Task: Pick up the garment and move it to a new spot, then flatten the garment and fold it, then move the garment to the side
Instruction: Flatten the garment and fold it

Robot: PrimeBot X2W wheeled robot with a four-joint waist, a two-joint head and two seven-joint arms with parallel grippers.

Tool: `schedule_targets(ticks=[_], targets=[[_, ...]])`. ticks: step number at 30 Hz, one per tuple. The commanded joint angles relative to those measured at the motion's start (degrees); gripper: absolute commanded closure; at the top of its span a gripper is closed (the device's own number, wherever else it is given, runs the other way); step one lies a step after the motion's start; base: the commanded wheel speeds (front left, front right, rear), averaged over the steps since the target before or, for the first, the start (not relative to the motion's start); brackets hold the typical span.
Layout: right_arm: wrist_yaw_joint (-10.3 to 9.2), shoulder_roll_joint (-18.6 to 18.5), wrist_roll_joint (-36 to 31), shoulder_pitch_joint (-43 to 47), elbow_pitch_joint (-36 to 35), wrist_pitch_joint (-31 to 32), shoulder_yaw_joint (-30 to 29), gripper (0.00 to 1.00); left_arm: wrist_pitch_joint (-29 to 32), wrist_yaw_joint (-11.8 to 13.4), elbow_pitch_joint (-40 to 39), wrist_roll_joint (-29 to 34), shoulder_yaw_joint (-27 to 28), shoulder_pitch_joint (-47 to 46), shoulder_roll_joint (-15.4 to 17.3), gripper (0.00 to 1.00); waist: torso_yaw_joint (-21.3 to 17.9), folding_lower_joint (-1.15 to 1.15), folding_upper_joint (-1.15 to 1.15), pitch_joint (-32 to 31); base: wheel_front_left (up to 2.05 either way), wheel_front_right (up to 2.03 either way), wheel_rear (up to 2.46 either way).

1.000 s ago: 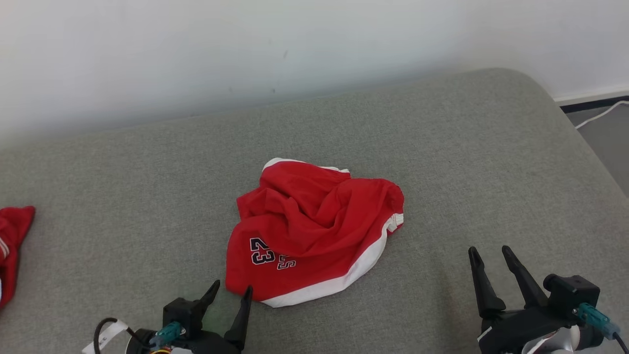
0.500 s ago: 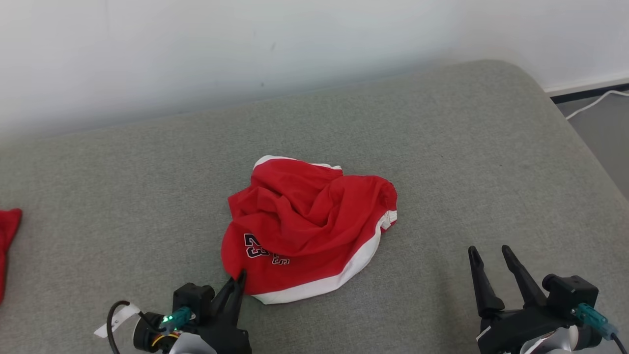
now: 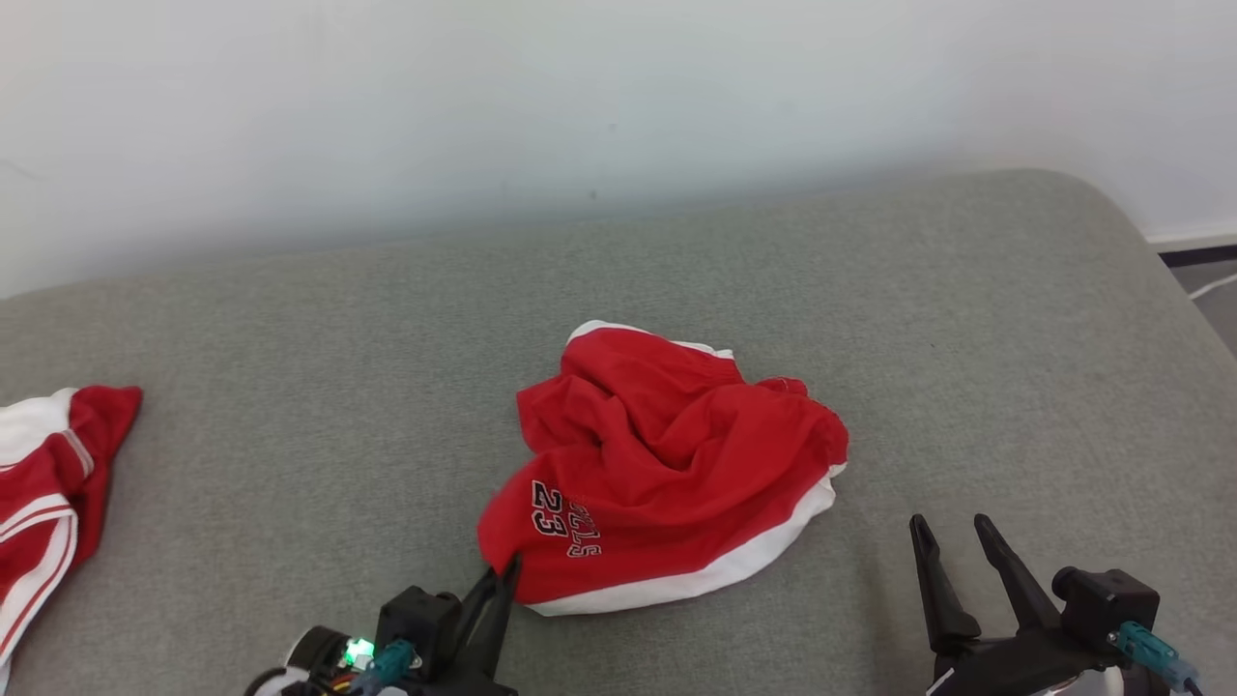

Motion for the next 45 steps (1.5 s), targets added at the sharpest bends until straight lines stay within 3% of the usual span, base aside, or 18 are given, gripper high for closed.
schedule_targets(ticks=[1, 6, 14, 26, 27, 28, 29, 30, 36, 45], targets=[[0.02, 0.26, 0.04, 0.41, 0.25, -0.22, 0.18, 0.0, 1.3, 0.26, -1.57, -0.06, -0.03, 1.78, 0.61, 1.0, 0.97, 0.0, 0.0, -0.6, 0.0, 0.0, 0.0], [0.02, 0.3, 0.02, -0.26, 0.92, -0.09, 0.86, 0.0, 3.26, -0.03, -2.83, -1.59, -0.34, 3.93, 0.79, 1.0, 0.86, 0.0, 0.0, -1.28, 0.0, 0.0, 0.0], [0.02, -0.39, 0.41, -0.84, 1.54, 0.12, 1.67, 0.0, 2.24, -1.79, 2.14, -2.07, -1.25, 0.58, 0.56, 1.0, -0.67, 0.0, 0.0, -2.05, 0.0, 0.0, 0.0], [0.02, -0.72, 0.54, -2.05, 2.9, -0.13, 2.11, 0.0, -2.54, -4.22, 19.57, -2.69, -1.76, -9.31, -0.39, 0.99, -3.95, 0.0, 0.0, -1.32, 0.0, 0.0, 0.0], [0.02, -0.7, 0.5, -2.15, 2.96, -0.18, 2.13, 0.0, -3.13, -4.38, 20.97, -2.64, -1.94, -9.9, -0.51, 0.9, -4.07, 0.0, 0.0, -1.25, 0.0, 0.0, 0.0], [0.02, -0.7, 0.47, -2.2, 3.06, -0.22, 2.18, 0.0, -3.74, -4.53, 22.21, -2.85, -1.94, -10.63, -0.71, 0.58, -4.16, 0.0, 0.0, -1.21, 0.0, 0.0, 0.0], [0.02, -0.7, 0.43, -2.23, 3.15, -0.19, 2.17, 0.0, -4.29, -4.65, 23.39, -2.91, -1.99, -11.21, -0.87, 0.13, -4.22, 0.0, 0.0, -1.18, 0.0, 0.0, 0.0], [0.02, -0.7, 0.42, -2.25, 3.23, -0.26, 2.17, 0.0, -4.84, -4.7, 24.39, -2.96, -2.17, -11.71, -1.09, 0.0, -4.24, 0.0, 0.0, -1.17, 0.0, 0.0, 0.0], [0.02, -0.4, 0.1, -1.54, 3.57, -0.43, 1.51, 0.0, -7.12, -4.31, 26.55, -3.53, -2.89, -12.54, -2.03, 0.0, -3.43, 0.0, 0.0, -1.47, 0.0, 0.0, 0.0], [0.02, -0.13, 0.26, -0.55, 3.28, -0.58, 0.86, 0.0, -7.89, -3.7, 21.41, -2.63, -4.78, -6.69, -2.16, 0.0, -1.15, 0.0, 0.0, -1.96, 0.0, 0.0, 0.0]])
